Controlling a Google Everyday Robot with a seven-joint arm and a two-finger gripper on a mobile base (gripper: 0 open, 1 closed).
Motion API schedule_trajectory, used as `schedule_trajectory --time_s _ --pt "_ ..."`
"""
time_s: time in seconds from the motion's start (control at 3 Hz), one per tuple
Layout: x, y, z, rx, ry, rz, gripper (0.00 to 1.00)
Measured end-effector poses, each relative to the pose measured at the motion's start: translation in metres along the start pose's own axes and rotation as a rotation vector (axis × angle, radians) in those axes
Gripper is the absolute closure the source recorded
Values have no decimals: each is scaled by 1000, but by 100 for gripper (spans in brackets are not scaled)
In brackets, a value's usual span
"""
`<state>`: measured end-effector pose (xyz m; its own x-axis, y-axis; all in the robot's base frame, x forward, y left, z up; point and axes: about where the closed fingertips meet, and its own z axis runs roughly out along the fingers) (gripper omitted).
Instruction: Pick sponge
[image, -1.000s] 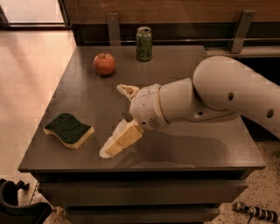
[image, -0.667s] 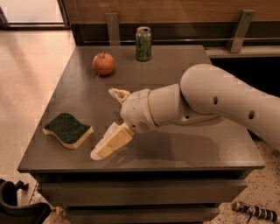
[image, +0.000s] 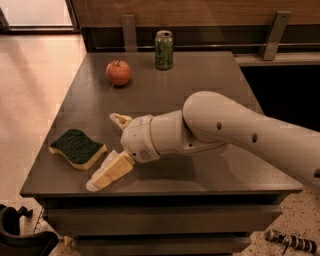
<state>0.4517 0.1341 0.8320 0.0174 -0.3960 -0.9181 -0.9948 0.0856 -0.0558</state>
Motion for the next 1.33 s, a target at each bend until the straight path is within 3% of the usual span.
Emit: schedule_trajectory --time_s 0.33,0.67,1.0,1.33 --pt "1 10 20 -27 -21 11 0" --pt "0 16 35 -52 -37 14 16" --pt "-2 18 36 -56 -37 10 47" --pt "-3 19 37 -58 -36 8 70"
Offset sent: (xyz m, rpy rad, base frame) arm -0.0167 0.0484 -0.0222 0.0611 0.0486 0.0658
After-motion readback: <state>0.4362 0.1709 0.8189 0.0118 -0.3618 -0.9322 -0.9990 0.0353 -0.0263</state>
